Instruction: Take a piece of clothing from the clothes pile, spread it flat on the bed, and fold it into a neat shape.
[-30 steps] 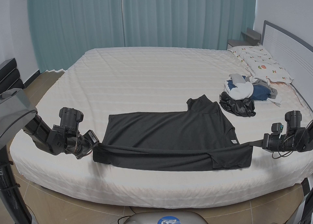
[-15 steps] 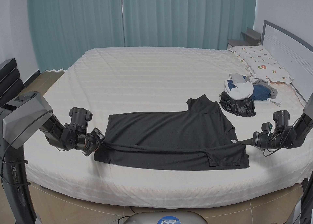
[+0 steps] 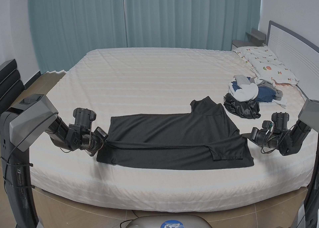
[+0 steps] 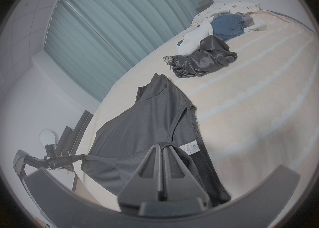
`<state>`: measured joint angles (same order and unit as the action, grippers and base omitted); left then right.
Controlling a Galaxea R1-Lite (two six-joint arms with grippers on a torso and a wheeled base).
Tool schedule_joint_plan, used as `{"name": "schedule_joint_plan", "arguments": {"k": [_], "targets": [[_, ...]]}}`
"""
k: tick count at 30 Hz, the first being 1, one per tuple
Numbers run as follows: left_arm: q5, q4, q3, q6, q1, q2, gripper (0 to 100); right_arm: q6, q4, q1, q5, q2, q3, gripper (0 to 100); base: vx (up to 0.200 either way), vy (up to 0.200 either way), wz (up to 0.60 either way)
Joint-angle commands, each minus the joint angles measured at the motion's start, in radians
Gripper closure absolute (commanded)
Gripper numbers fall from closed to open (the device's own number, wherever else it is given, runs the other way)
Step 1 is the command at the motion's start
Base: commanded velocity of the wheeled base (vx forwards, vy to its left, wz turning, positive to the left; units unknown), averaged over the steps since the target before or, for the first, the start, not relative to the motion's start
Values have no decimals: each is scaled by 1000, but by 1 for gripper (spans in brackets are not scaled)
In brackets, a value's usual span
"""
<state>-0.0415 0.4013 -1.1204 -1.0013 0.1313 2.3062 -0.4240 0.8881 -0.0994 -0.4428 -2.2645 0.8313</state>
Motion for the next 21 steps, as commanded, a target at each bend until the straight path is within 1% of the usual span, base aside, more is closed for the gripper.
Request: {"name": "schedule_joint_plan", "arguments": {"k": [1,5,12,13,14,15,20,21], "targets": [[0,5,-10,-11,-2,13,100,-18,25,10,9,-50,-4,100,0,0,0],[0,4,-18,-11,-2,16,100,-21,28,12,9,-56,2,100,0,0,0],[-1,4,-30,-51,-4,15,100,-22,95,15,13,-87,5,100,0,0,0],[-1,4,-30,-51,-4,15,0,-22,95,15,13,-87,5,100,0,0,0],[-1,4,-30,-51,-4,16,0,-22,103,15,18,-92,3,100,0,0,0],[-1,4,-30,-51,-4,16,0,-22,103,15,19,-99,3,0,0,0,0],[-1,4,-30,-53,-4,15,0,-27,106,21,19,-110,3,0,0,0,0],[-1,2,-27,-53,-4,13,0,-41,117,21,26,-101,0,0,0,0,0]]}}
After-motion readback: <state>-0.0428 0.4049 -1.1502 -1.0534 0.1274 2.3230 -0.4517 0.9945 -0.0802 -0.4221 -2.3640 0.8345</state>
